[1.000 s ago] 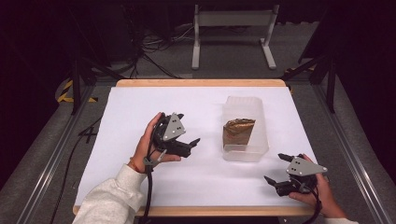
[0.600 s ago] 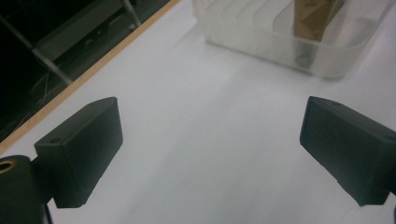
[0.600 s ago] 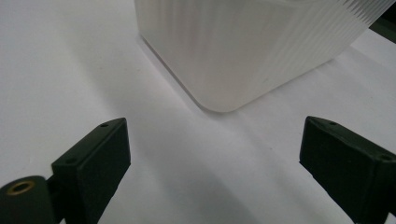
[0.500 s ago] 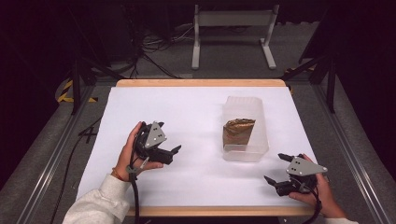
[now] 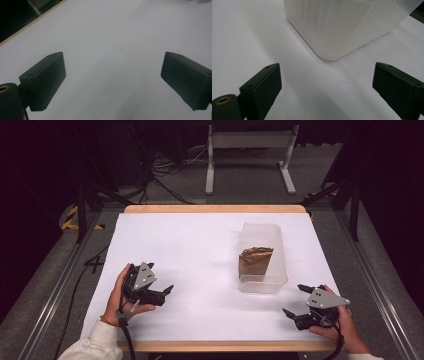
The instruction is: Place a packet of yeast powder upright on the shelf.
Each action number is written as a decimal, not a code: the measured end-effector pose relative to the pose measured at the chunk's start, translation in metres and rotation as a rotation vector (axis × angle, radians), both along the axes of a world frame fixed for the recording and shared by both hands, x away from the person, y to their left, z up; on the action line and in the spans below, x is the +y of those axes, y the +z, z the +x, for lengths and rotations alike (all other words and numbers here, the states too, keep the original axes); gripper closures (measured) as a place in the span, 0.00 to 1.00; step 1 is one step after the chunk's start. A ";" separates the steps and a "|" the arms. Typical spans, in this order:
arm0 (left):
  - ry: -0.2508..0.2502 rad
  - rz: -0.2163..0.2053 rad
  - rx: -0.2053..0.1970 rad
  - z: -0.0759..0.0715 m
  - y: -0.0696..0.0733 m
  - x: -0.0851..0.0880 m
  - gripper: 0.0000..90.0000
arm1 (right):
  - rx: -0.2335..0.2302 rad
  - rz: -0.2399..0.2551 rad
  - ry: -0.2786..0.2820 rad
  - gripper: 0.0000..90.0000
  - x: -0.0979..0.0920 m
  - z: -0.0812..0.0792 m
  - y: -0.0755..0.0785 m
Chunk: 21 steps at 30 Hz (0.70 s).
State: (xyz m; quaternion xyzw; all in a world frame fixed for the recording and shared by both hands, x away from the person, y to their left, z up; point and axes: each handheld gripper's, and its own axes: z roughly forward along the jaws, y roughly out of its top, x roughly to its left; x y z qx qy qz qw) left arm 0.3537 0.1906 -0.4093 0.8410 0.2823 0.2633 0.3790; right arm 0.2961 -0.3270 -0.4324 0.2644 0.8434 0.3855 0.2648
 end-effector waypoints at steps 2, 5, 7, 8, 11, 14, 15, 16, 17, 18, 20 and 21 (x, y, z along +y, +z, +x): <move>0.020 -0.005 0.006 -0.003 -0.004 0.008 0.07 | -0.001 -0.001 -0.001 0.10 0.000 0.000 0.000; 0.042 -0.024 0.023 -0.006 -0.010 0.021 0.07 | -0.001 0.000 0.000 0.10 0.000 0.000 0.000; 0.064 -0.026 0.022 -0.008 -0.013 0.028 0.07 | 0.001 -0.001 0.000 0.10 0.000 0.000 0.000; 0.069 -0.028 0.024 -0.009 -0.015 0.030 0.07 | -0.001 -0.004 0.002 0.10 0.001 0.000 0.000; 0.097 -0.046 0.048 -0.014 -0.022 0.040 0.07 | 0.001 -0.006 0.002 0.10 0.001 0.000 0.000; 0.114 -0.081 0.060 -0.021 -0.029 0.049 0.07 | 0.000 -0.008 0.000 0.10 0.000 0.000 0.000; 0.119 -0.081 0.059 -0.022 -0.030 0.050 0.07 | 0.000 -0.008 0.000 0.10 0.000 0.000 0.000; 0.128 -0.084 0.066 -0.025 -0.032 0.053 0.07 | -0.002 -0.008 0.001 0.10 0.001 0.000 0.000; 0.136 -0.095 0.068 -0.028 -0.033 0.056 0.07 | -0.003 -0.006 0.001 0.10 0.001 0.000 0.000; 0.141 -0.103 0.069 -0.030 -0.033 0.058 0.07 | -0.003 -0.006 0.001 0.10 0.001 0.000 0.000; 0.159 -0.136 0.066 -0.035 -0.034 0.065 0.06 | -0.004 -0.008 -0.001 0.10 0.001 0.000 0.000; 0.159 -0.136 0.066 -0.035 -0.034 0.065 0.06 | -0.004 -0.008 -0.001 0.10 0.001 0.000 0.000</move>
